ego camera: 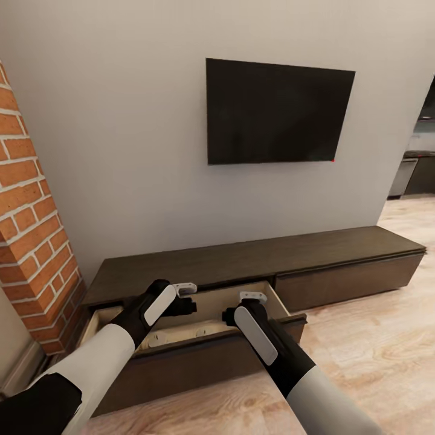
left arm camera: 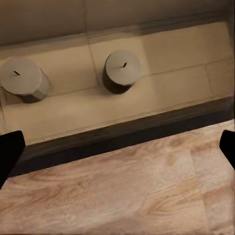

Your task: Place each of the two pumpkins and all three candles from the living room inside a cabinet in the living room (use any cabinet), then make sure every cabinet is closed, and position the cauldron so it is next to a table in the living room.

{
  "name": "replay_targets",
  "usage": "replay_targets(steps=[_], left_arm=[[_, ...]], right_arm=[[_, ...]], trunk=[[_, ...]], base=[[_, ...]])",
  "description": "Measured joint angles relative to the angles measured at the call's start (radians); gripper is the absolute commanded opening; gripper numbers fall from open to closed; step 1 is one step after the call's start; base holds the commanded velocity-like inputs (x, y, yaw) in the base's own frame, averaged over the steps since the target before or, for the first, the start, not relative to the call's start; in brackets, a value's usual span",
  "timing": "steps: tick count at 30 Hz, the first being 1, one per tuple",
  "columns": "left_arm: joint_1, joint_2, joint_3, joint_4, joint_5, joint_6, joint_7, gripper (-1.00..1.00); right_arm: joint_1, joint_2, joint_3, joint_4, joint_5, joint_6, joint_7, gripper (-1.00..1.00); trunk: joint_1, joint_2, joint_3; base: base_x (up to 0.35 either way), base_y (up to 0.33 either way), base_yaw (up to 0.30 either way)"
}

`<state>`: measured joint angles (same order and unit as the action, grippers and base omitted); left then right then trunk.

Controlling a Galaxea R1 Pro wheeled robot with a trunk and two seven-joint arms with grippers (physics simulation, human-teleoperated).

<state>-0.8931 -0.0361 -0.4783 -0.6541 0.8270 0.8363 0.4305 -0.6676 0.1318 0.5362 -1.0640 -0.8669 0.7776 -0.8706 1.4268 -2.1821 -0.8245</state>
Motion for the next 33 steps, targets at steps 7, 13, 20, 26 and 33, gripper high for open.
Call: replay_targets(steps=[7, 13, 20, 26, 33], left_arm=[[0.000, -0.001, 0.000, -0.001, 0.000, 0.000, 0.001, 1.00], [-0.001, -0.001, 0.000, -0.001, 0.000, 0.000, 0.003, 1.00], [-0.001, -0.001, 0.000, -0.001, 0.000, 0.000, 0.003, 1.00], [-0.001, -0.002, 0.000, -0.001, 0.000, -0.001, 0.002, 1.00], [0.000, -0.001, 0.000, -0.001, 0.000, 0.000, 0.003, 1.00]], right_arm=[[0.000, -0.001, -0.001, 0.000, 0.000, 0.000, 0.000, 1.00], [0.000, -0.001, -0.001, 0.000, 0.000, 0.000, 0.000, 1.00], [0.000, -0.002, -0.001, 0.000, -0.001, 0.000, 0.000, 1.00], [0.000, -0.004, -0.003, 0.000, -0.002, 0.000, 0.001, 1.00], [0.000, -0.006, -0.011, 0.000, -0.005, 0.000, 0.002, 1.00]], trunk=[[-0.027, 0.049, 0.030], [-0.050, 0.091, 0.055], [-0.077, 0.140, 0.085], [-0.100, 0.182, 0.110], [-0.127, 0.231, 0.138]], base=[[-0.078, 0.000, -0.227], [-0.011, 0.000, -0.227], [-0.002, 0.000, -0.227], [0.000, 0.000, -0.227], [0.000, 0.000, -0.153]])
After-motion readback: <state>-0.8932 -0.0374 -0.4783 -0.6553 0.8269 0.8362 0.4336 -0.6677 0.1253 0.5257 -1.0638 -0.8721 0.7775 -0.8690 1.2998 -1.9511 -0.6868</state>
